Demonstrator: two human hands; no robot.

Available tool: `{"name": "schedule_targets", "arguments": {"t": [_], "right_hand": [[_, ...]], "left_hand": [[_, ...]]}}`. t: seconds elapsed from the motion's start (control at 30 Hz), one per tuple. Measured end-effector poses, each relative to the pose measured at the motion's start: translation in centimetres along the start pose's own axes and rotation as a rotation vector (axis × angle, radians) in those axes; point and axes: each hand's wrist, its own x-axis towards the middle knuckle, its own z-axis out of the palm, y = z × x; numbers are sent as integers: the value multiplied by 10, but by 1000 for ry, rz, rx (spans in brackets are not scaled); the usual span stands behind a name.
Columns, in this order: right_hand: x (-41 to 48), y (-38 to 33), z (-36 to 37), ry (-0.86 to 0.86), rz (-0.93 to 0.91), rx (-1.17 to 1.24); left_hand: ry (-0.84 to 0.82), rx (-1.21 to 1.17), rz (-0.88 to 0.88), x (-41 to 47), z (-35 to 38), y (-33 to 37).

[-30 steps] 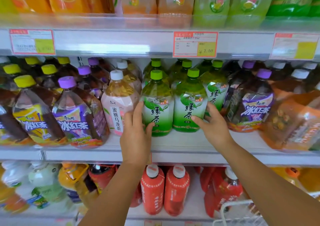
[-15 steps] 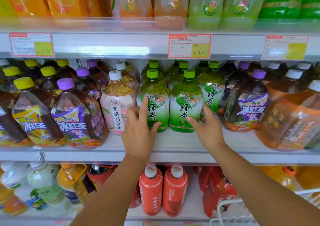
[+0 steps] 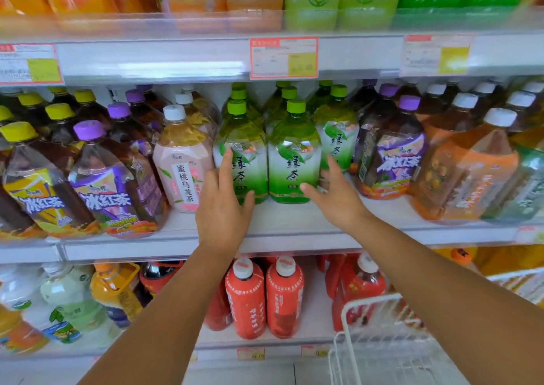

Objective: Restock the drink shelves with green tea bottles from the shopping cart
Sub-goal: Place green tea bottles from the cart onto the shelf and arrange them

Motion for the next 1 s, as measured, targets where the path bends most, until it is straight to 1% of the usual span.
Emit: {"name": "schedule_targets", "arguments": {"t": [0.1, 0.17, 0.23, 0.3, 0.37, 0.43, 0.5, 0.57, 0.6, 0.67, 0.73, 0.87, 1.0], "right_hand": [[-42, -10, -37, 60, -82, -80], [-77, -12, -69, 85, -135, -133], [-113, -4, -106, 55, -127, -209], [-151, 8, -147, -31, -63, -331], [-188, 20, -186, -162, 29, -498], [-221, 36, -217, -322, 158, -638], [-251, 52, -234, -518, 337, -710], [-276, 64, -239, -665, 499, -707], [-286, 67, -238, -697, 559, -684], [-303, 70, -231, -700, 649, -681], [-316, 72, -220, -676, 691, -711], [-321, 68, -206, -549, 578, -855], [-312, 58, -213, -462, 492, -805]], "left_hand": [[-35, -44, 163, -19, -9, 20], [-132, -123, 260, -39, -9, 42], [-252, -202, 361, -62, -6, 71], [-370, -283, 468, -86, -1, 105], [-499, -380, 582, -113, 8, 138], [-663, -477, 682, -140, 20, 168], [-867, -533, 737, -164, 34, 189], [-1059, -495, 761, -183, 47, 202], [-1123, -458, 767, -190, 53, 207], [-1227, -399, 752, -200, 61, 212], [-1286, -382, 721, -203, 64, 213], [-1340, -373, 633, -201, 68, 208], [-1441, -365, 572, -201, 67, 207]]}}
